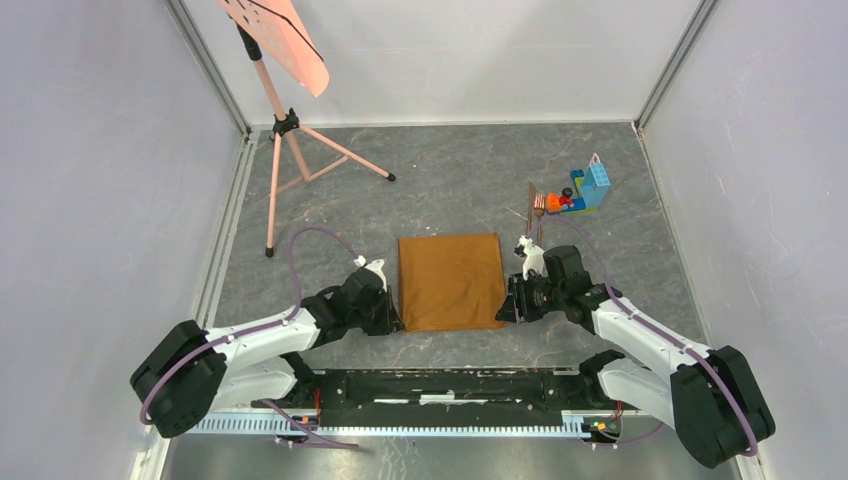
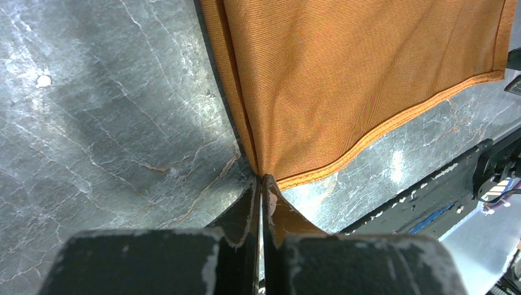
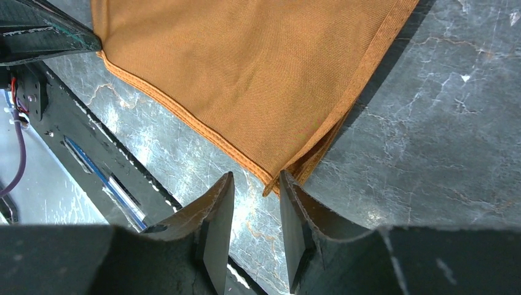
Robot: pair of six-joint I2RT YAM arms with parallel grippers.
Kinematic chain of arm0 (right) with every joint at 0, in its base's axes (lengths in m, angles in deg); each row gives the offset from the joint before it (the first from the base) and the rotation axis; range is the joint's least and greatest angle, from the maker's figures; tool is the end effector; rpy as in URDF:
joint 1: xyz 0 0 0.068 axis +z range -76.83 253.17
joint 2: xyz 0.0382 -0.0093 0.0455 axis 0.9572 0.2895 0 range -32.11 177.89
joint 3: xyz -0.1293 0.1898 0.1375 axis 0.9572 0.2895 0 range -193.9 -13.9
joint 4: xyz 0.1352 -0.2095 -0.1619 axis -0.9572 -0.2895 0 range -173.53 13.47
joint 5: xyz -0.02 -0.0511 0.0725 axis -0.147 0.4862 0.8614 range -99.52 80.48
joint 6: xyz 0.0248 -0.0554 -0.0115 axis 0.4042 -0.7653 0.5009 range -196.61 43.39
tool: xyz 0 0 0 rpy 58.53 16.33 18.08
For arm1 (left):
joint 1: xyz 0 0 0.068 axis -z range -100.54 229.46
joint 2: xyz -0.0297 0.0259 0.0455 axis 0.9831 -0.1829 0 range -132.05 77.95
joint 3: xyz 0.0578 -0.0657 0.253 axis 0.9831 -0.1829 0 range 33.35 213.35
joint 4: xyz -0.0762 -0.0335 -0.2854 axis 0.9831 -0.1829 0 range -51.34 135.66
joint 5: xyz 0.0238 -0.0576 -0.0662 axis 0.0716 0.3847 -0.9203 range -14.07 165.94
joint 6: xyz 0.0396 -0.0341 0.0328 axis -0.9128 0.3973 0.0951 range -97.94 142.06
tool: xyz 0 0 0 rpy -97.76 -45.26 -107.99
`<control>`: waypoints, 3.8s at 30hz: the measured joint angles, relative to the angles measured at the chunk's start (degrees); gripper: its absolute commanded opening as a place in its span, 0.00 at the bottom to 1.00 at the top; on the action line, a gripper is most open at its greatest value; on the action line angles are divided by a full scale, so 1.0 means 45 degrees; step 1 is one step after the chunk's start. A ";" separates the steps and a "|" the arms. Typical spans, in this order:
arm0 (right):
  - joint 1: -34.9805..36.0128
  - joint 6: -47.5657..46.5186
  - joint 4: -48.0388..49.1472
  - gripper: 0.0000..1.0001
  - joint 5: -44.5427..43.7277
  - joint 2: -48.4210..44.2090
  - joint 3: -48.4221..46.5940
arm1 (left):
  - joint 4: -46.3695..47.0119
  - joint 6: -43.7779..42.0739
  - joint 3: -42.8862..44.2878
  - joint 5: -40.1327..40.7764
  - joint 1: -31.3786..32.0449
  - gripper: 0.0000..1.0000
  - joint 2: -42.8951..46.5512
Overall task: Fold the napkin into a case and place the utensils inside
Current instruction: Pick up the top corner of the square-folded napkin from the center of the board, then fold the top corner of the square-folded napkin at the center of the board.
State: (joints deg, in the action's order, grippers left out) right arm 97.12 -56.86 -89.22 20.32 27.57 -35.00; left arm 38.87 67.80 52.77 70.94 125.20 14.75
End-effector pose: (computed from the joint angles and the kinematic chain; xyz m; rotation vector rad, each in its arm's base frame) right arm 0.1914 0.1102 0.1180 -0.3306 2.5283 0.9600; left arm 0.1546 -0.1644 0.0990 0.0411 2.6208 -0.7524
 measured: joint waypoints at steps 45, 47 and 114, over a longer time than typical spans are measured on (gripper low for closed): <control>0.0447 0.1030 0.4595 0.00 0.2331 0.3220 -0.1103 | -0.0398 0.0670 -0.0389 0.0097 0.0005 0.29 0.0996; 0.0602 0.1093 0.5129 0.00 0.2516 0.3614 -0.1467 | -0.0457 0.0729 -0.0452 0.0117 0.0005 0.29 0.1132; 0.2599 0.4707 0.9695 0.06 0.1520 1.3007 -0.8903 | -0.0335 0.2293 -0.0442 0.0651 0.0005 0.11 0.0748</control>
State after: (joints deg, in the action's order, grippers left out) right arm 108.81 -35.68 -45.59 27.17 86.10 -75.06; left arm 37.37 78.12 50.78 73.87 125.22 18.12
